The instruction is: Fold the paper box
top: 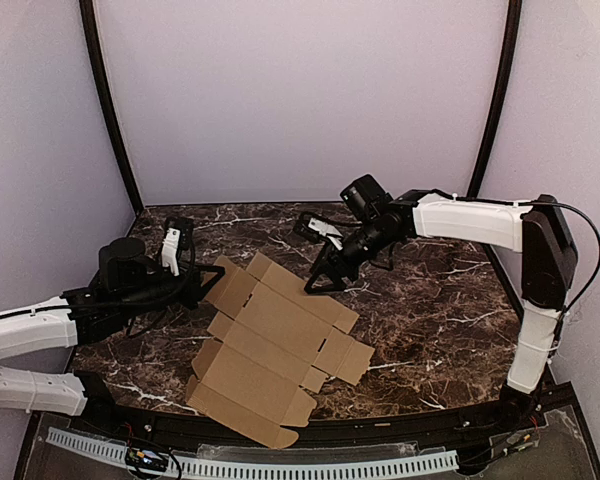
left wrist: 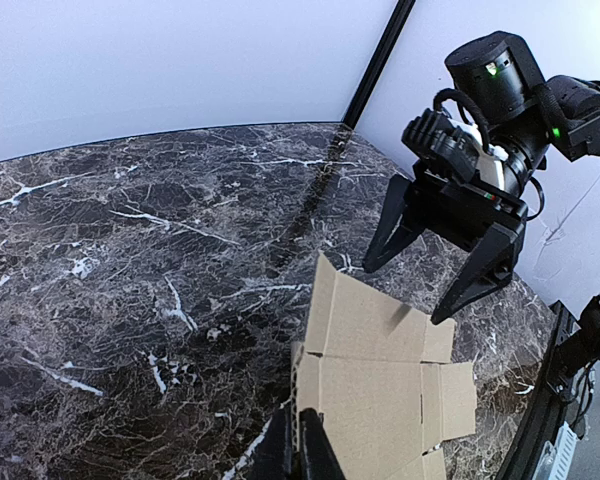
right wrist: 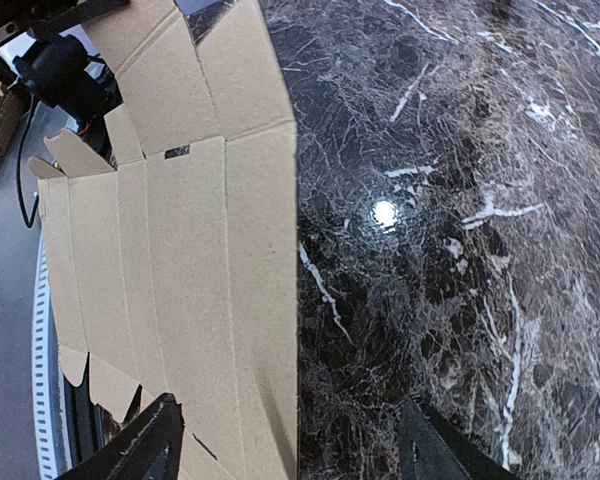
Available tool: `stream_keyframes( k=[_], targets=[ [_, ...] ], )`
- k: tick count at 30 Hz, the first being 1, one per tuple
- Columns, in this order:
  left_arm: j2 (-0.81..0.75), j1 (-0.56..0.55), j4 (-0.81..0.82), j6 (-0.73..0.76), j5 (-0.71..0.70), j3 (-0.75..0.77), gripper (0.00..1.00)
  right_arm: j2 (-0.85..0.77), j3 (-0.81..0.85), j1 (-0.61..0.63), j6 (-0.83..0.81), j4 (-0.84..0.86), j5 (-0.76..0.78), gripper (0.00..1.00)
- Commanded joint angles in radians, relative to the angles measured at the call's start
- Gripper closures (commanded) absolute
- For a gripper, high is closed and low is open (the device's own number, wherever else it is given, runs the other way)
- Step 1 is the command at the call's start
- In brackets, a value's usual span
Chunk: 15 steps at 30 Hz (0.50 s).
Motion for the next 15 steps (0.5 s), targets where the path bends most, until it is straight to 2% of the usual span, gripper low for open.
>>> stream_keyframes(
  k=[1,5,8,15],
  targets=[
    [-0.020,0.001,0.045,-0.013,0.029,-0.030,0.99,0.043,0.046,-0.011,-0.028,0.024,-0.090,0.31],
    [-0.035,0.001,0.044,-0.009,0.009,-0.043,0.99,0.052,0.036,-0.011,-0.041,0.029,-0.159,0.38],
    [-0.040,0.001,0.056,-0.010,0.004,-0.052,0.99,0.066,0.031,-0.011,-0.040,0.041,-0.161,0.40],
    [-0.039,0.001,0.079,-0.019,0.012,-0.063,0.99,0.092,0.038,-0.011,-0.042,0.044,-0.181,0.53]
  ],
)
